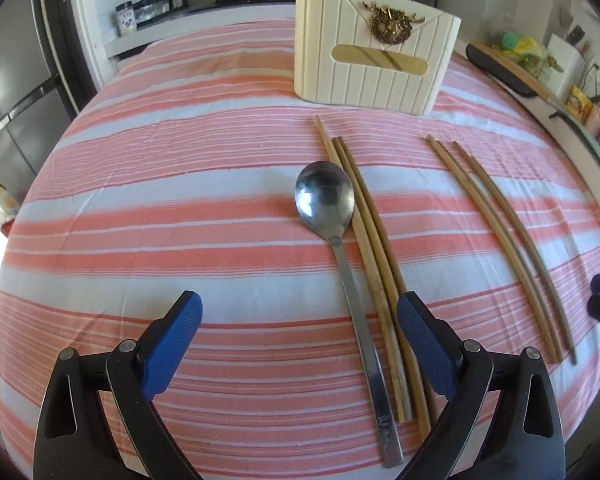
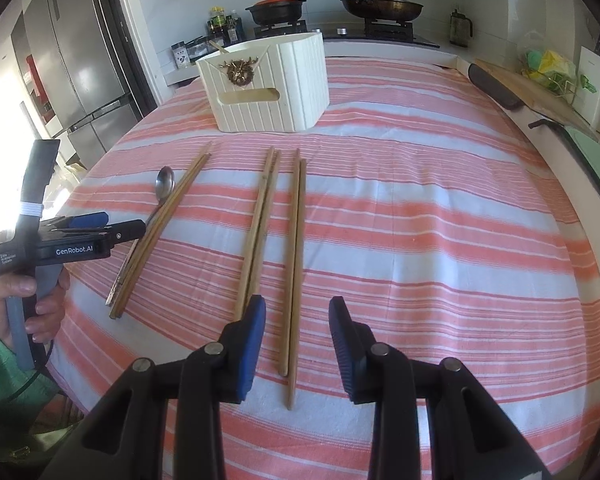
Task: Organize utensils
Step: 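Move the left tool to the second spoon while the right tool reaches another chopstick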
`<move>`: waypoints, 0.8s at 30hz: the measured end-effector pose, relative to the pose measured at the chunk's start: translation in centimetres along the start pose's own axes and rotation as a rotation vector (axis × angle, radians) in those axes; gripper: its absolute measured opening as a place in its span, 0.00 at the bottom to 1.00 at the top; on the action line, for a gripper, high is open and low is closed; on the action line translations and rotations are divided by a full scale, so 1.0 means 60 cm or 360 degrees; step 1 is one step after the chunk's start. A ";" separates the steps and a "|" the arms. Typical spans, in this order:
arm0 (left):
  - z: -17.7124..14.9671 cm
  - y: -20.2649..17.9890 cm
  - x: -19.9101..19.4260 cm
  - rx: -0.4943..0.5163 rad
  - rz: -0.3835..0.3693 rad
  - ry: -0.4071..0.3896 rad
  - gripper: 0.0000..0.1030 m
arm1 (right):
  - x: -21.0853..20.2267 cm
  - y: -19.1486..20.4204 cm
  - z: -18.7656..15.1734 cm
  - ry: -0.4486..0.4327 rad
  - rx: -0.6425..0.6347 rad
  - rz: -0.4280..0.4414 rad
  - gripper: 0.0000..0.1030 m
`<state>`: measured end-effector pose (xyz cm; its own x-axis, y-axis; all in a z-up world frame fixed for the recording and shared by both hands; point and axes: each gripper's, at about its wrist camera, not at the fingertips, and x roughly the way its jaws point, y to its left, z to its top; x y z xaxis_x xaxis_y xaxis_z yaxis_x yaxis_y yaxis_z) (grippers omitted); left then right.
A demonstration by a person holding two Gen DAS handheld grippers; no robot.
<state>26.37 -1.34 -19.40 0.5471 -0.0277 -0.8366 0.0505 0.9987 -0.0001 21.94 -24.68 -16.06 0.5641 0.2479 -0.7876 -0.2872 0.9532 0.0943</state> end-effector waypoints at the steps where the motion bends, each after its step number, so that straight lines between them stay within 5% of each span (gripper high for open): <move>1: 0.000 0.001 0.000 -0.0008 0.0028 -0.0031 0.98 | 0.003 0.001 0.004 0.0005 -0.0006 -0.0006 0.33; 12: 0.015 0.026 0.016 -0.0094 0.0018 0.0036 0.97 | 0.056 0.009 0.050 0.0085 -0.0069 -0.0010 0.32; 20: 0.036 0.019 0.039 -0.0150 0.0193 0.0023 1.00 | 0.113 0.016 0.067 0.0172 -0.0123 -0.0021 0.32; 22: 0.039 0.011 0.037 -0.0109 0.0265 -0.0002 1.00 | 0.124 0.019 0.069 0.0142 -0.0161 -0.0058 0.29; 24: 0.037 0.007 0.032 -0.0033 0.0317 -0.0024 1.00 | 0.125 0.015 0.072 0.0130 -0.0167 -0.0098 0.14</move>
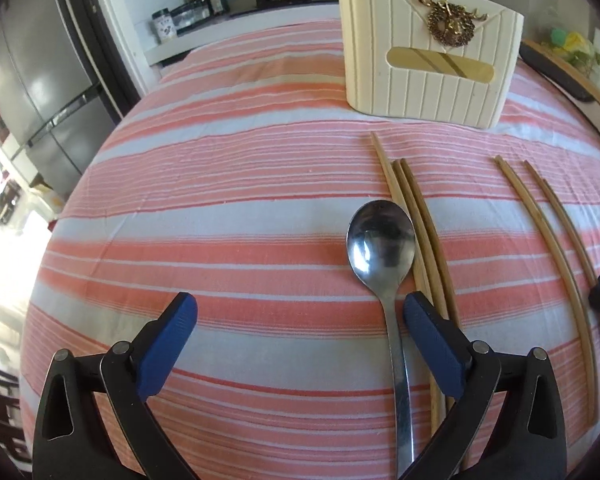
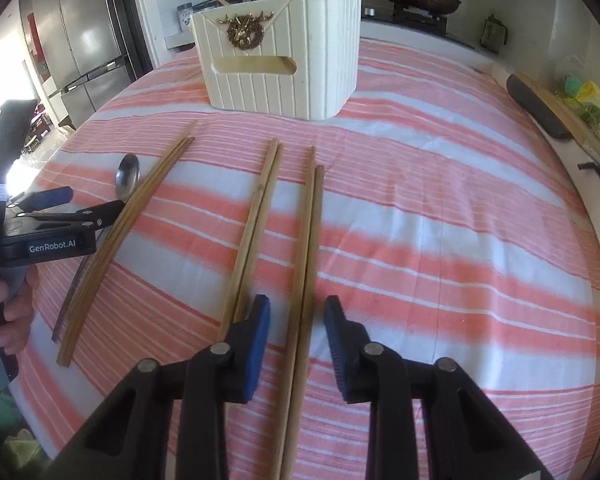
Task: Organize utensils
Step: 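Move the left tool to the second spoon while the right tool reaches another chopstick, then grasp the spoon handle with the left tool while the right tool grasps a chopstick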
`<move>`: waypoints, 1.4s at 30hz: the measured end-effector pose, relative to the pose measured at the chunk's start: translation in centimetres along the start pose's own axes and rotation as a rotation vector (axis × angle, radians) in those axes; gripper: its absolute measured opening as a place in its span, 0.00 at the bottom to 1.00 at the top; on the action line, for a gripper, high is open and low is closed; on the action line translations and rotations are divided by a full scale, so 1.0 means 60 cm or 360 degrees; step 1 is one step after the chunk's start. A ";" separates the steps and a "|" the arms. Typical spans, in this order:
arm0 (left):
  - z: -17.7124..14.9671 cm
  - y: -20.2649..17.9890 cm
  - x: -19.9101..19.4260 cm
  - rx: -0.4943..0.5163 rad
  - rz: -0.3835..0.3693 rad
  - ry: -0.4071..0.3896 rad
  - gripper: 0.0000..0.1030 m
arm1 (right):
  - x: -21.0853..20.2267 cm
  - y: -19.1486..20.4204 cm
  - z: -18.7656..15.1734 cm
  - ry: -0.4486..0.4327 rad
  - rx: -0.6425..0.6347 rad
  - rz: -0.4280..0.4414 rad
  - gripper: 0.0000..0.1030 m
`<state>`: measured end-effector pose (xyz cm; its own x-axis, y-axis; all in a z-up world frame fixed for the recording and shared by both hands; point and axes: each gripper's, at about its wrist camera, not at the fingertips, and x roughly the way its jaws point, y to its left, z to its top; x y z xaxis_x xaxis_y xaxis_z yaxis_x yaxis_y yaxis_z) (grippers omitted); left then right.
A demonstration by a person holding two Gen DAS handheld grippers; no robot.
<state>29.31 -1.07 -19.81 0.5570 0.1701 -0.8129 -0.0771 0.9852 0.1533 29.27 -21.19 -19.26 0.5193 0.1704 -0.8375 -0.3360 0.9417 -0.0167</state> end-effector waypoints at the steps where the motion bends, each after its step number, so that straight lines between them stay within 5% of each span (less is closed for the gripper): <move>1: -0.001 0.004 -0.001 0.0031 0.0010 -0.0005 1.00 | 0.000 -0.006 0.000 0.0011 0.0024 0.0014 0.12; 7: -0.005 0.046 0.002 0.0096 -0.0071 0.0041 1.00 | -0.011 -0.035 -0.009 0.0092 0.0042 0.0028 0.11; 9: -0.004 0.057 0.004 0.0099 -0.0084 0.0058 1.00 | -0.014 -0.037 -0.010 0.0131 0.0027 0.0053 0.18; 11: -0.006 0.062 0.002 0.0104 -0.0071 0.0065 1.00 | -0.023 -0.047 -0.009 0.0141 0.0053 0.0112 0.24; 19: -0.019 0.035 -0.013 0.0187 0.0034 0.0019 0.99 | -0.005 -0.068 0.017 0.0220 0.0040 0.0177 0.19; 24: -0.029 0.044 -0.017 0.0039 0.0039 0.0076 0.99 | 0.013 -0.048 0.030 0.0284 -0.0057 0.0191 0.13; 33: -0.044 0.075 -0.016 -0.0076 -0.0047 0.0126 1.00 | 0.014 -0.094 0.032 0.0329 0.0176 0.0436 0.13; 42: -0.045 0.060 -0.023 -0.0003 0.0011 0.0078 1.00 | 0.012 -0.066 0.037 0.0363 -0.0028 0.0286 0.13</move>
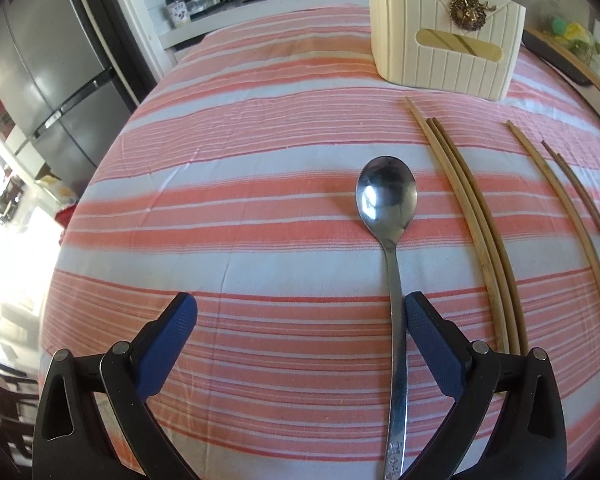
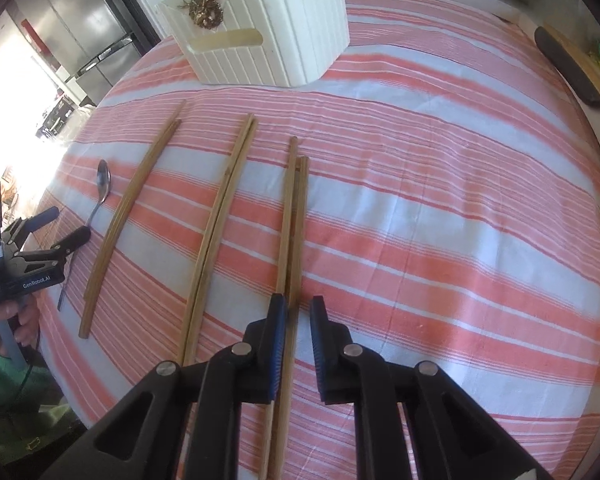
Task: Organize utensils
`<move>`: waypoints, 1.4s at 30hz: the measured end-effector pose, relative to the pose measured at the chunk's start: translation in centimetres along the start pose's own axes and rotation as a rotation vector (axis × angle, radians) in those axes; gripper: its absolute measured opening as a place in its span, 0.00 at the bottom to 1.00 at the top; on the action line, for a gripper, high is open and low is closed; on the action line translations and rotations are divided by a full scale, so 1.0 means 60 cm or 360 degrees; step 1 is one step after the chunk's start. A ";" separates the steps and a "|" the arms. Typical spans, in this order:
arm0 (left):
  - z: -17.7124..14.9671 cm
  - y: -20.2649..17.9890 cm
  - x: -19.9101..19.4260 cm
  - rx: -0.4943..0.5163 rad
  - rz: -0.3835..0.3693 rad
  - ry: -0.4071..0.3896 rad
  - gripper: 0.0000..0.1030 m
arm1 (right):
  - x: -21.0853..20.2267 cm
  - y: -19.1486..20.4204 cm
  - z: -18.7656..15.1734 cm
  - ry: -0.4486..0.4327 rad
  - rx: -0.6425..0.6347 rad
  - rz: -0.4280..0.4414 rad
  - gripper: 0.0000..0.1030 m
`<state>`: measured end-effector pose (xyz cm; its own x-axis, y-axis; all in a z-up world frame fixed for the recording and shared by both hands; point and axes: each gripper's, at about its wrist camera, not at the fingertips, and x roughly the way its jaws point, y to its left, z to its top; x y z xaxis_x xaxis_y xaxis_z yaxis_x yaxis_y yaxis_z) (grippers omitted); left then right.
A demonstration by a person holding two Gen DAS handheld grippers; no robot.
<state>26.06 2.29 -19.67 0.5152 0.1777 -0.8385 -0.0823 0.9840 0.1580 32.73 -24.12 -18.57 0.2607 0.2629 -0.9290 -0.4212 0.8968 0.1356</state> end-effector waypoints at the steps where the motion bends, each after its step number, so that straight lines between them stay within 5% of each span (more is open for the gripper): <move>1: 0.000 -0.003 -0.001 0.0013 0.0006 -0.0011 1.00 | 0.002 0.003 0.005 0.0004 -0.0021 -0.0019 0.13; 10: -0.017 0.019 -0.007 0.0017 -0.0054 -0.0007 1.00 | 0.005 0.007 -0.002 0.0135 -0.0188 -0.0125 0.11; 16: 0.012 -0.001 0.005 0.0021 -0.0052 -0.0021 1.00 | 0.016 0.041 0.005 -0.0008 -0.0245 -0.0315 0.12; 23: 0.058 -0.042 0.023 0.0113 0.0031 -0.0086 0.99 | 0.023 0.030 0.024 -0.0066 -0.0159 -0.0281 0.13; 25: 0.068 -0.035 0.031 0.0063 -0.0077 -0.0077 0.84 | 0.026 0.017 0.035 -0.0107 -0.0122 -0.0265 0.15; 27: 0.075 -0.023 0.035 -0.0016 -0.0275 -0.0051 0.59 | 0.029 0.012 0.047 -0.0147 -0.0099 -0.0240 0.16; 28: 0.076 -0.024 0.032 0.0002 -0.0278 -0.0078 0.35 | 0.033 0.012 0.054 -0.0157 -0.0104 -0.0232 0.16; 30: 0.076 -0.031 0.030 0.0095 -0.0274 -0.0122 0.35 | 0.037 0.004 0.067 -0.0171 -0.0075 -0.0211 0.06; 33: 0.075 -0.021 0.014 0.0118 -0.0320 -0.0162 0.35 | 0.027 -0.009 0.075 -0.0201 0.0000 -0.0143 0.06; 42: 0.060 0.043 -0.154 -0.0029 -0.0464 -0.0488 0.35 | -0.155 0.026 0.014 -0.0645 0.0069 0.0008 0.06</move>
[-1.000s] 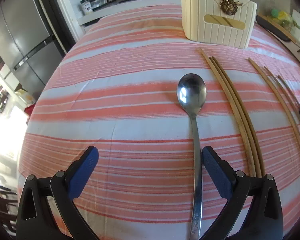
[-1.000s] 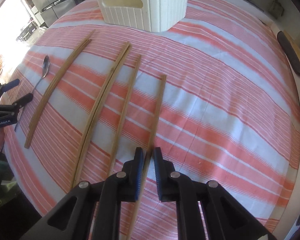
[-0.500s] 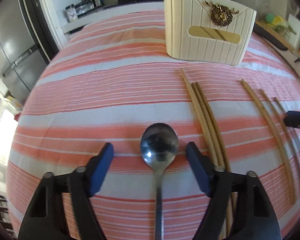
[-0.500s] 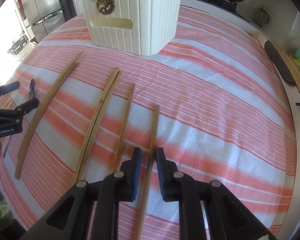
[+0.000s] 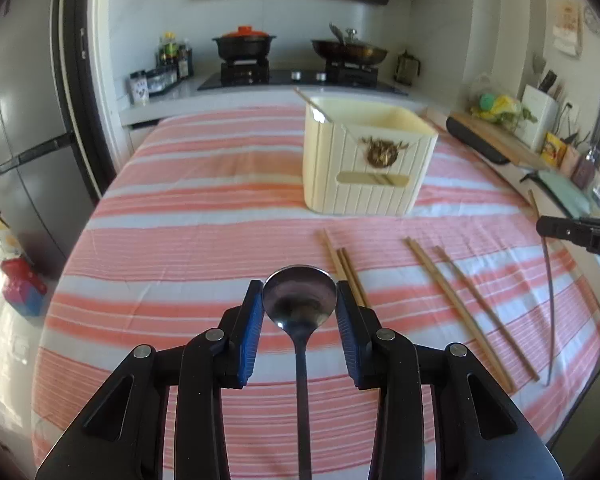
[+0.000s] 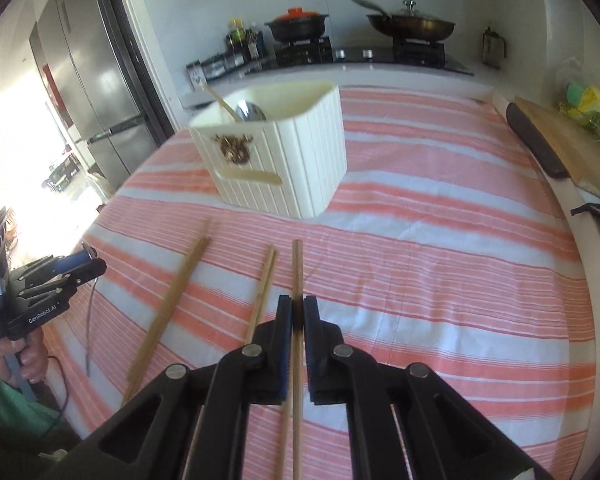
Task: Organize utensils
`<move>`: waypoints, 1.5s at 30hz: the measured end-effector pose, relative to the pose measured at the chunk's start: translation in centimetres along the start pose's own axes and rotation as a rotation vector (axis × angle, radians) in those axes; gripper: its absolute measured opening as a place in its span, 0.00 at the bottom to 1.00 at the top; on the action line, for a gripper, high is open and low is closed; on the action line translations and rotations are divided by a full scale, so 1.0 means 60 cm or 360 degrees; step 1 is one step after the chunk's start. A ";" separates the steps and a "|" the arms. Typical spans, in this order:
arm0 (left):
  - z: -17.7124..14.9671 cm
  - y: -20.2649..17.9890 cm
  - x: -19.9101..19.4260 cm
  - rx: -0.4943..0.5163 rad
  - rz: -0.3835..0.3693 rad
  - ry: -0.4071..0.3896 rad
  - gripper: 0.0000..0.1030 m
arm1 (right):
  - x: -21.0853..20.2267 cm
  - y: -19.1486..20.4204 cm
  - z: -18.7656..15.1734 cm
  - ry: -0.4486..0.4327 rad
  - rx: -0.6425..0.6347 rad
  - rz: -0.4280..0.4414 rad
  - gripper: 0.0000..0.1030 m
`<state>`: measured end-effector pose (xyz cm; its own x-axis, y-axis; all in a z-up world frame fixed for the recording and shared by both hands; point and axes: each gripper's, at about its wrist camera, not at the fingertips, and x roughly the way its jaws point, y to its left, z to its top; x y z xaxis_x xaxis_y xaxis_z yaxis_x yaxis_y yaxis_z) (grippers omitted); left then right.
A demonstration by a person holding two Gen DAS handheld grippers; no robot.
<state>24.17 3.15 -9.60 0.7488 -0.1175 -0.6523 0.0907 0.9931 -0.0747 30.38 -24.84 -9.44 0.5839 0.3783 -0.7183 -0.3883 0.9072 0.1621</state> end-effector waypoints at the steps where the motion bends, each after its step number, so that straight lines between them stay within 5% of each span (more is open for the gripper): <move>1: 0.006 0.004 -0.019 -0.0015 -0.0015 -0.0039 0.35 | -0.022 0.007 0.000 -0.0048 -0.0007 0.0007 0.06; 8: 0.040 0.026 -0.098 -0.0120 -0.0142 -0.0205 0.35 | -0.112 0.041 -0.001 -0.0282 -0.0030 0.0003 0.05; 19: 0.142 0.039 -0.087 -0.0162 -0.0243 -0.0221 0.35 | -0.141 0.062 0.084 -0.0541 -0.0027 -0.0019 0.05; 25: 0.210 0.045 -0.063 -0.0147 -0.0234 -0.0235 0.35 | -0.118 0.058 0.160 -0.0578 -0.0072 -0.0049 0.05; 35: 0.234 0.050 -0.029 -0.0154 -0.0227 -0.0176 0.35 | -0.076 0.043 0.200 -0.0549 -0.0078 -0.0086 0.05; 45: 0.385 0.017 -0.012 -0.0144 -0.0314 -0.0294 0.35 | -0.083 0.064 0.328 -0.0668 -0.0135 -0.0036 0.05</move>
<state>38.87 4.18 8.21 0.8301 -0.2991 -0.4707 0.1941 0.9462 -0.2588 40.02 -19.63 8.04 0.8256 0.4166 -0.3806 -0.4191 0.9043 0.0808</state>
